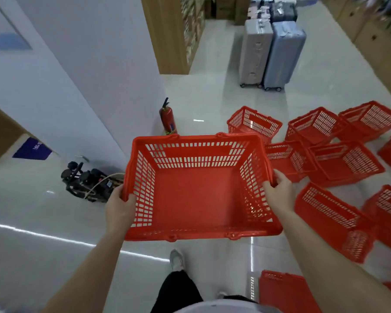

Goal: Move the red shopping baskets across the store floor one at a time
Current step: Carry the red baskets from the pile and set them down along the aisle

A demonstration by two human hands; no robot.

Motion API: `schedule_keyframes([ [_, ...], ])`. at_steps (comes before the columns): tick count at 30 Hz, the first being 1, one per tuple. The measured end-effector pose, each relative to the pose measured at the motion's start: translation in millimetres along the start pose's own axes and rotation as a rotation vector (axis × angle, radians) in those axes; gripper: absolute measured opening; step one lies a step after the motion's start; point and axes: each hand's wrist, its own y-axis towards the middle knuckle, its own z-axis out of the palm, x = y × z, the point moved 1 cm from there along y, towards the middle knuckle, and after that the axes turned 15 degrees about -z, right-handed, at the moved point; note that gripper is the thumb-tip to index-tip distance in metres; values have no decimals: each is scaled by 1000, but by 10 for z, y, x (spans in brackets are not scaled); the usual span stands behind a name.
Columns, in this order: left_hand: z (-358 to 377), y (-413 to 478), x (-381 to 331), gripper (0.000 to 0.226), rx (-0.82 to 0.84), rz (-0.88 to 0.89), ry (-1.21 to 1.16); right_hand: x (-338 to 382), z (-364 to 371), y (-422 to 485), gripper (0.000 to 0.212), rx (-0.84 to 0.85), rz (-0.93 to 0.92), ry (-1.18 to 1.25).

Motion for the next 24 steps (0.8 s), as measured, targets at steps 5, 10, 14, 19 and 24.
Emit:
schedule_keyframes([
  [5,796,1152,-637,36,137,161,116,-187,288,408,30,-165,141,-80],
  [10,1624,2002,-1412,32,346,323,241,-362,547,481,42,-386,419,-129],
  [14,2261,2288,-1751,33,494,416,323,-592,713,394,47,-472,626,-138],
  [19,3342,2514,-1805,38,578,539,478,-1134,992,303,48,-628,695,-202],
  [24,4543,2708,-1387,42,626,542,551,-2116,1439,278,43,-712,787,-232],
])
